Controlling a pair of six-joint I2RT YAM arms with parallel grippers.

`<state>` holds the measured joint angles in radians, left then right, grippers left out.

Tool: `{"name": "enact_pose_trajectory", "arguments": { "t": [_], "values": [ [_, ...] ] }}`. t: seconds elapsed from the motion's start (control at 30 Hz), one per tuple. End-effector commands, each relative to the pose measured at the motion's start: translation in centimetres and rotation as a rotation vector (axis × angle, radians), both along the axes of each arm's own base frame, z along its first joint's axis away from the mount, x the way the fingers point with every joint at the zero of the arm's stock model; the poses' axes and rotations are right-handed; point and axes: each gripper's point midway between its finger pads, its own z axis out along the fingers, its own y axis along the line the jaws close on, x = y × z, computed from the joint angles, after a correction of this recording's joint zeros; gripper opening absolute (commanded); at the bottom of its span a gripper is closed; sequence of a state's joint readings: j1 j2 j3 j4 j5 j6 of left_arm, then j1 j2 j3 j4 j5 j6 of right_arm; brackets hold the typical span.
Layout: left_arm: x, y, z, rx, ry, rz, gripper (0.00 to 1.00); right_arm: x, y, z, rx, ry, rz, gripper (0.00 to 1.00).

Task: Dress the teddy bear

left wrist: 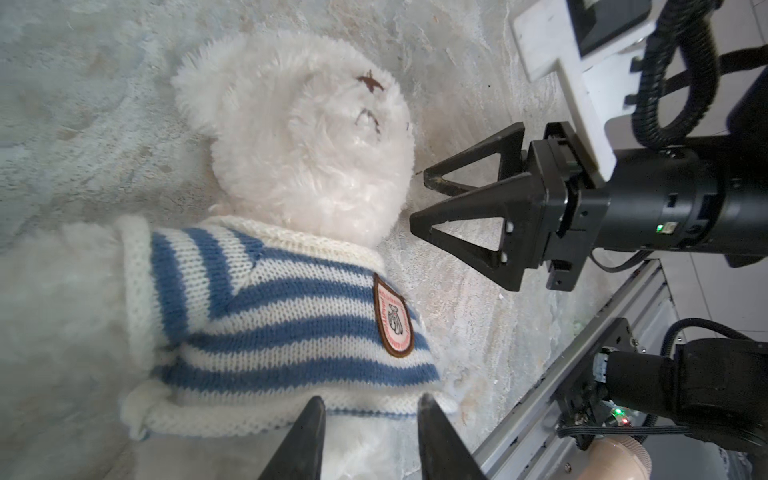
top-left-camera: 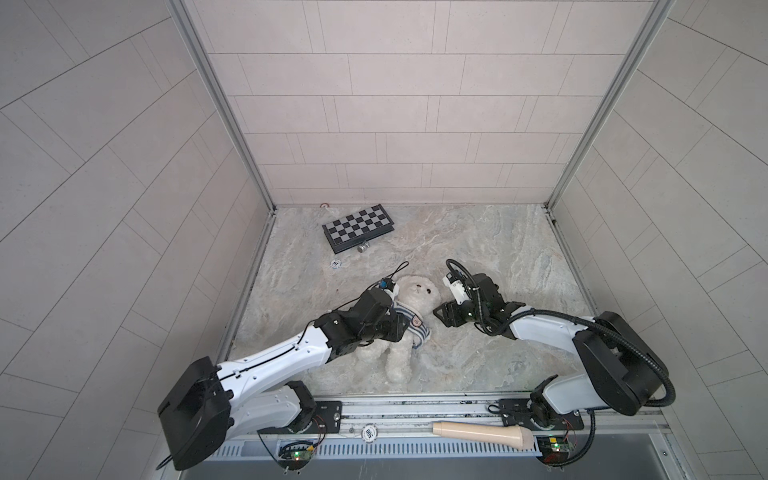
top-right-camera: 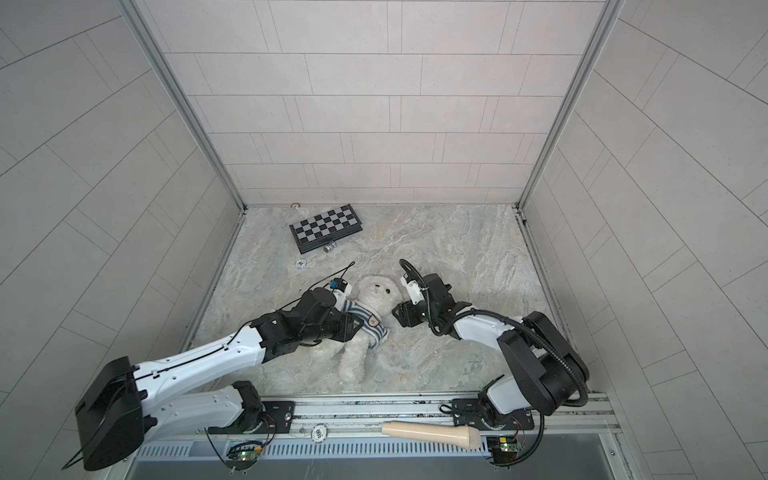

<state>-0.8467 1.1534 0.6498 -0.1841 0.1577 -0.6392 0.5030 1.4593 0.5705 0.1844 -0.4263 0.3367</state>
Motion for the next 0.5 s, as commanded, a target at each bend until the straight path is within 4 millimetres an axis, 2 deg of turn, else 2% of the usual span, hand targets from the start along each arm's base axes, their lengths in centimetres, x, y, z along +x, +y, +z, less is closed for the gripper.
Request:
{"name": "enact_pose_trajectory", "arguments": {
  "t": [0.0, 0.13, 0.27, 0.47],
  "values": [
    [1.1, 0.8, -0.7, 0.028, -0.024, 0.036, 0.37, 0.7, 1.0, 0.9, 0.051, -0.028, 0.023, 0.67],
    [1.7, 1.9, -2.1, 0.032, 0.001, 0.057, 0.35, 0.5, 1.2, 0.4, 0.06, -0.02, 0.033, 0.67],
    [2.3, 2.6, -2.7, 0.048, -0.003, 0.061, 0.34, -0.1, 1.9, 0.2, 0.063, -0.015, 0.058, 0.67],
    [3.3, 4.1, -4.0, 0.088, 0.006, 0.073, 0.33, -1.8, 3.7, 1.2, 0.047, -0.045, 0.105, 0.67]
  ]
}}
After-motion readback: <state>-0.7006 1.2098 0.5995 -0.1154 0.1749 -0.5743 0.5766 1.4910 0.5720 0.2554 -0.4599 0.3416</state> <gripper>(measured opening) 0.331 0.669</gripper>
